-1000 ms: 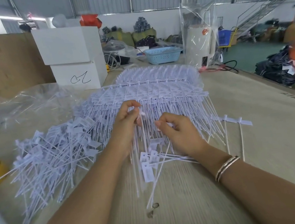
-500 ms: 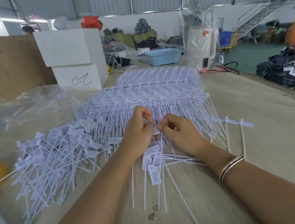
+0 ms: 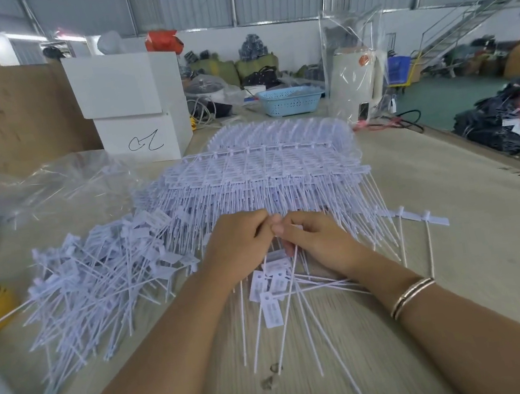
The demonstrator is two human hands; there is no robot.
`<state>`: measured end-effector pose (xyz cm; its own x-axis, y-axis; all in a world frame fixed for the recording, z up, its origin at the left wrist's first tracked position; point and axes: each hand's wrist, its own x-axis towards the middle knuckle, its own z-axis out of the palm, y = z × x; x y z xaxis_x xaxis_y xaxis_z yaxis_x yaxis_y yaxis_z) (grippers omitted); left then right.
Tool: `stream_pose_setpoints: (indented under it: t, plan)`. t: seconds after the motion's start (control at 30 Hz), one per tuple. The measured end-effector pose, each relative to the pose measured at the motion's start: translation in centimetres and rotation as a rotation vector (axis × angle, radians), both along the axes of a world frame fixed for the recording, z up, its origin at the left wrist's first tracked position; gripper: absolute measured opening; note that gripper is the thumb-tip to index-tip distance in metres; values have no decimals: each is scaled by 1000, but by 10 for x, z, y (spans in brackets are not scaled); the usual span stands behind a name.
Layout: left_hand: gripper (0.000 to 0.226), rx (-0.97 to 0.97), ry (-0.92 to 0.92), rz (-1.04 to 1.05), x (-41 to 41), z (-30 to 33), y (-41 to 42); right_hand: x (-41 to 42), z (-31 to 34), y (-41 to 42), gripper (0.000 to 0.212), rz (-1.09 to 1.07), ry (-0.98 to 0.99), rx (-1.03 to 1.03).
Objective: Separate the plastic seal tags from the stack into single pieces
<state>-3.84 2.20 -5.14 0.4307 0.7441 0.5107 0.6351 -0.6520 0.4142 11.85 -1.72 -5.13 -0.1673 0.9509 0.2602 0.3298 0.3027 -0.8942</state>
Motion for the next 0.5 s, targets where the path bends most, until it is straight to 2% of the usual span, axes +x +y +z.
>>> stream_pose_setpoints:
  t: [0.1, 0.2, 0.33, 0.5]
  plan:
    - [44, 128, 56, 76, 0, 8, -3, 0, 3, -1, 28, 21, 66, 28]
    - [53, 167, 16, 100, 2, 9, -2, 0, 4, -2, 30, 36, 126, 24]
    - [54, 50, -82, 74, 4, 1, -1, 2, 4, -4, 30, 86, 36, 18]
    - [49, -229, -368, 40, 11, 2, -2, 1, 1, -2, 30, 60, -1, 108]
